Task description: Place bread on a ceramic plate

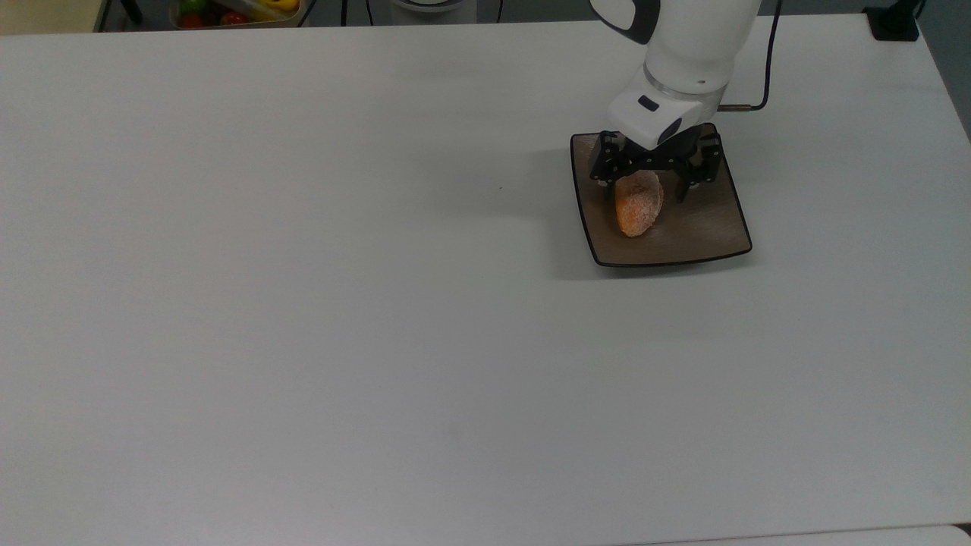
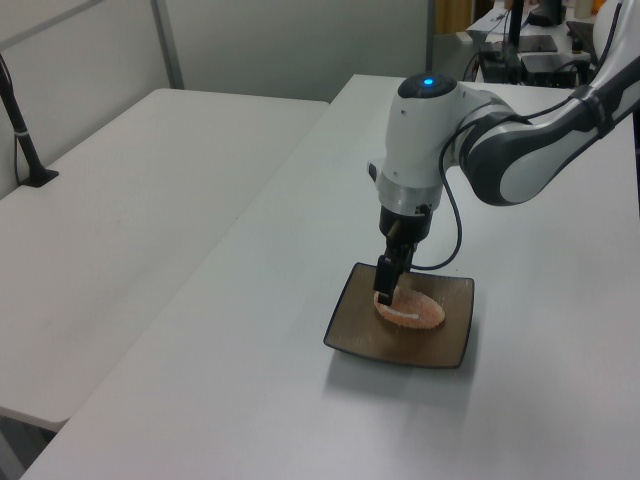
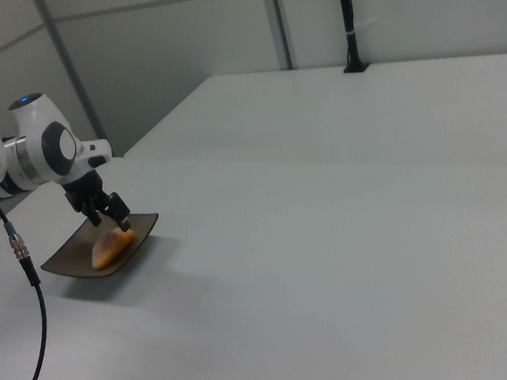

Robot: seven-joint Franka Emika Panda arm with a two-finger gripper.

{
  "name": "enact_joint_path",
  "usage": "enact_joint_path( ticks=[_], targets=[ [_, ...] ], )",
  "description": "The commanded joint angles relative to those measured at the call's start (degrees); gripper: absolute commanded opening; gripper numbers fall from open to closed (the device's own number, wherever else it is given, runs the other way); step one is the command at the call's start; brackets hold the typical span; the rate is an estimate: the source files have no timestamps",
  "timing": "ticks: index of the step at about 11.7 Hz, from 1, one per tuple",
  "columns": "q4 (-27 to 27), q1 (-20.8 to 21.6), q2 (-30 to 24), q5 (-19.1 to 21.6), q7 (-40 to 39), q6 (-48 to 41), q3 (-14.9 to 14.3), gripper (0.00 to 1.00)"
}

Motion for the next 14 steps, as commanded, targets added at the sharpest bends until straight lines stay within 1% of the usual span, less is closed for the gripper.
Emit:
enact_joint_path(
  ticks=[1,2,3,5,6,8,9,10,12,13,14],
  targets=[
    [0.7,-1.7,-2.6,-1.2,1.5,-0.3,0.2,1.00],
    [0.5,-2.4,-4.3,-1.0,1.3,-1.1,0.2,1.00],
    [0.6,-3.2,-6.0,-0.8,0.0,-4.7,0.1,1.00],
    [0.3,-4.9,-9.6,0.7,-7.0,-11.6,-0.5,1.00],
    [0.3,-5.2,-11.1,2.7,-11.4,-15.3,-1.7,1.00],
    [0.3,-5.2,-14.5,5.8,-18.9,-21.7,-6.0,1.00],
    [0.1,-5.1,-16.3,6.1,-21.0,-24.3,-7.9,1.00],
    [-0.7,-4.7,-17.7,6.7,-22.3,-25.5,-10.2,1.00],
    [-1.6,-4.7,-19.9,11.6,-23.7,-25.4,-14.6,1.00],
    [-1.6,-4.7,-20.3,13.0,-25.7,-25.3,-17.1,1.00],
    [-1.9,-4.7,-20.7,14.0,-27.7,-25.1,-18.8,1.00]
  ],
)
